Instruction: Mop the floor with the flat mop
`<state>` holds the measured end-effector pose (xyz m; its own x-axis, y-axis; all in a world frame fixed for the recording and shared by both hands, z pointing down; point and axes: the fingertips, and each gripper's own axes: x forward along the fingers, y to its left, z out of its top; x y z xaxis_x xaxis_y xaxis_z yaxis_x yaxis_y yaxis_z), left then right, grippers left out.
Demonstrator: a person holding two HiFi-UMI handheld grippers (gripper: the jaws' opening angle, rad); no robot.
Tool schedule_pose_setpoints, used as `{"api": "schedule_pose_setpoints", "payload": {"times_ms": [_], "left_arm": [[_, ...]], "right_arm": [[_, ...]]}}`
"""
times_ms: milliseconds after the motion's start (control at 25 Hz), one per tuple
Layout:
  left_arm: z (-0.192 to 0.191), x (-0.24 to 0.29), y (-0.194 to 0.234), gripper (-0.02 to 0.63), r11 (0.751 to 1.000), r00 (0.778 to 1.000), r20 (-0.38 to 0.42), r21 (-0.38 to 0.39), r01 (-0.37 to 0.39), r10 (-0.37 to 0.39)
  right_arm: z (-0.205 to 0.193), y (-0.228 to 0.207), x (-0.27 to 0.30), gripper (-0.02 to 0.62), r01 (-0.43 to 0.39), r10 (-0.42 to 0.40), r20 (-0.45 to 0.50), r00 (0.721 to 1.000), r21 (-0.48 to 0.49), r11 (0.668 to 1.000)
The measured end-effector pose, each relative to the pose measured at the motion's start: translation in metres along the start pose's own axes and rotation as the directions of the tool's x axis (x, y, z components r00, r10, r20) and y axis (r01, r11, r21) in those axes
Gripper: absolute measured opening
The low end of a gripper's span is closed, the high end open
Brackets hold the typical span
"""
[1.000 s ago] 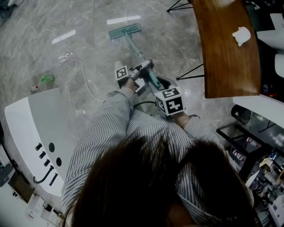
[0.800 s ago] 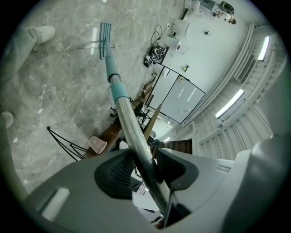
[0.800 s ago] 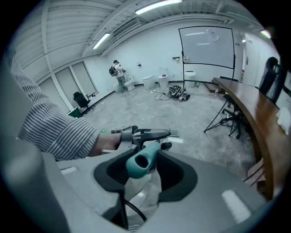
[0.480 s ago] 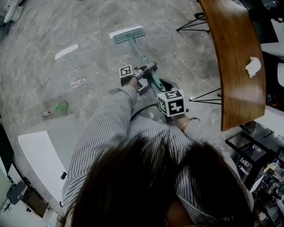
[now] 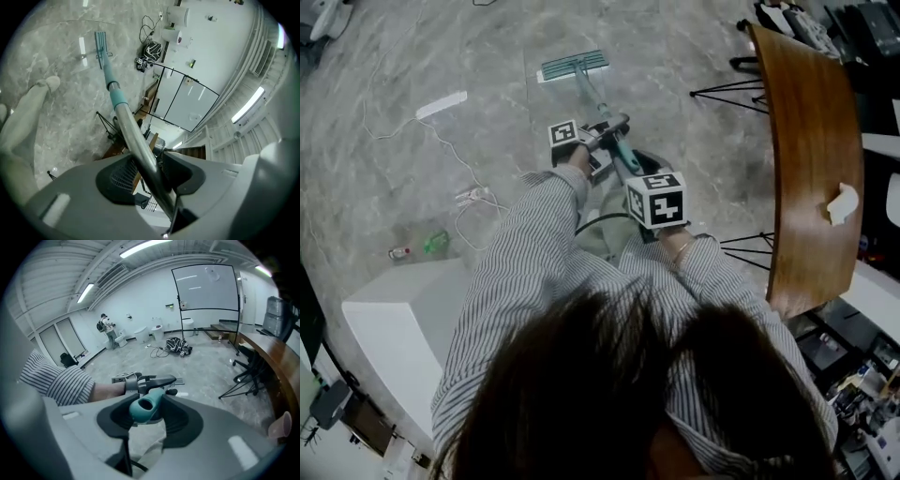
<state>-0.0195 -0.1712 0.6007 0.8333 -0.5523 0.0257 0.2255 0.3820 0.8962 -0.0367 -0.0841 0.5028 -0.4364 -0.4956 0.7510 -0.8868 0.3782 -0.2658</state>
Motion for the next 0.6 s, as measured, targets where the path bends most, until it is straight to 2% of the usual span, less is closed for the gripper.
{"api": "schedule_pose_setpoints", "payload": {"times_ms": [200, 440, 600], "left_arm": [[0.094, 0.030, -0.039, 0.160, 1.000, 0.996, 0.086, -0.002, 0.012, -0.012], [0.207, 0.067, -0.097, 0.160, 1.000, 0.994, 0.112, -0.012, 0.019, -0.018], [0.286, 0.098, -0.137, 0.164, 0.997, 0.985, 0.158, 0.001, 0.072, -0.071]], "right_arm": [[0.074, -0.013, 0.067, 0.151, -0.028, 0.028, -0.002, 1.000, -0.034, 0.999], [0.180, -0.028, 0.146, 0.156, -0.075, 0.071, -0.043, 0.997, -0.089, 0.993], [0.252, -0.045, 0.198, 0.156, -0.087, 0.083, -0.046, 0.996, -0.116, 0.989]]}}
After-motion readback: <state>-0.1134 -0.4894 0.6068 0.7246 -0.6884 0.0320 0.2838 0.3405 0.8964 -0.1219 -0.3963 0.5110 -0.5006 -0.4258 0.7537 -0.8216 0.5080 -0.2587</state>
